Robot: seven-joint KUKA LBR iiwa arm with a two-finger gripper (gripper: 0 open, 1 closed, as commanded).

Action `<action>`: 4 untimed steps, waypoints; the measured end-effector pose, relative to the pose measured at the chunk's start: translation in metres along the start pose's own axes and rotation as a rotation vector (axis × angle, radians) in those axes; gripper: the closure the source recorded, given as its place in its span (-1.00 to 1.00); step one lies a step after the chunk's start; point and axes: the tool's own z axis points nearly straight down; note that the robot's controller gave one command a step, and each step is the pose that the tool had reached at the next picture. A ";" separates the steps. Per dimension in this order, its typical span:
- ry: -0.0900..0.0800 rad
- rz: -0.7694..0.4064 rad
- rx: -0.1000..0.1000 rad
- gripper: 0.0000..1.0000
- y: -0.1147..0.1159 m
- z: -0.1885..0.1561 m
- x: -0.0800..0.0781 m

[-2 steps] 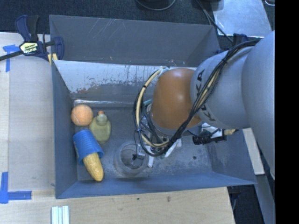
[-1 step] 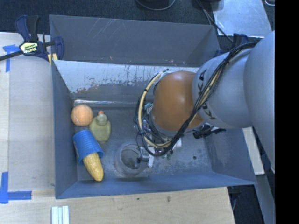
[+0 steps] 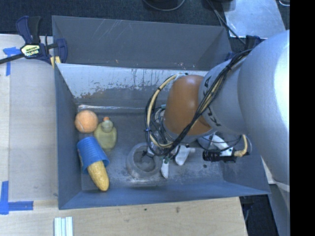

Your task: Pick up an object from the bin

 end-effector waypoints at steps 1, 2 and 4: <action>0.000 0.000 0.000 1.00 0.000 0.000 0.000; 0.006 0.011 0.005 1.00 -0.003 -0.045 0.000; 0.003 0.043 0.002 1.00 -0.007 -0.074 -0.011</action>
Offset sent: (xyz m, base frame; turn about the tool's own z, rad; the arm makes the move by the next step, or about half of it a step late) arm 0.0024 -0.0033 0.1051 0.0252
